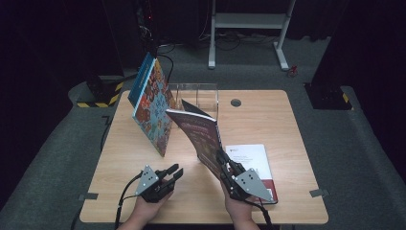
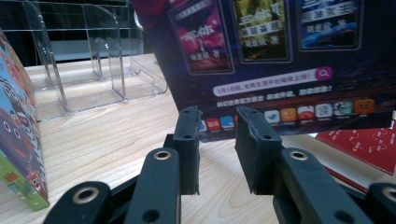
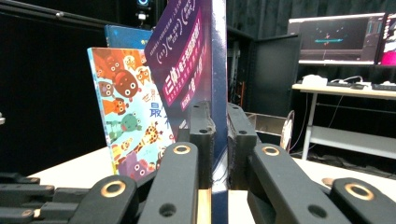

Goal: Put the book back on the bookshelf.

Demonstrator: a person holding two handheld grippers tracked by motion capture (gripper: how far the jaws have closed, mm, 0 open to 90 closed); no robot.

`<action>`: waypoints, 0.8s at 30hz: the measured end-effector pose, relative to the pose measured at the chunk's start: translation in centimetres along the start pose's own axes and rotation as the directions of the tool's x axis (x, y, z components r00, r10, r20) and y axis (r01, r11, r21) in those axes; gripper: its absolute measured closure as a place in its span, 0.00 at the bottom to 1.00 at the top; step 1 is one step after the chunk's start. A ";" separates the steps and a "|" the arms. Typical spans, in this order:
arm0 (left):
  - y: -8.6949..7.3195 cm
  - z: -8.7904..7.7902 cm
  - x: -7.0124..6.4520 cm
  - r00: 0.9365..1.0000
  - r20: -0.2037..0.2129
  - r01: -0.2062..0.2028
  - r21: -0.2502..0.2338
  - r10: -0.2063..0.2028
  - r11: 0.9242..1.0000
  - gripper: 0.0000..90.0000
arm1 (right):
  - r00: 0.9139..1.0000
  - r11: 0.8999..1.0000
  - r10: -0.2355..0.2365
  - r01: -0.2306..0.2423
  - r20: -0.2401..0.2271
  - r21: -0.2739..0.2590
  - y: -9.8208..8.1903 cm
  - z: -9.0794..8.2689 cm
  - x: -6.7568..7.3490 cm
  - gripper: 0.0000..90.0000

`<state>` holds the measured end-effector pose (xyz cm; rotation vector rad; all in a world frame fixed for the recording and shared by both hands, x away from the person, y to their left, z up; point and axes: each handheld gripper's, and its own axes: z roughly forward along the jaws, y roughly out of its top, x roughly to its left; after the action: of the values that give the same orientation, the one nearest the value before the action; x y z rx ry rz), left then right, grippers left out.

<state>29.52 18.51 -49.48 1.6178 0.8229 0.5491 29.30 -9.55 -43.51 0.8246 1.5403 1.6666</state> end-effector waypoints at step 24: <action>0.2 -0.2 0.2 1.000 -0.004 0.002 -0.008 -0.003 1.000 0.77 | 1.000 0.998 -0.004 0.003 0.029 0.065 -3.5 -1.0 0.7 0.92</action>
<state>29.55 18.79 -49.30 1.6086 0.8246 0.5534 28.31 -9.35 -47.06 0.8756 1.5818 1.6030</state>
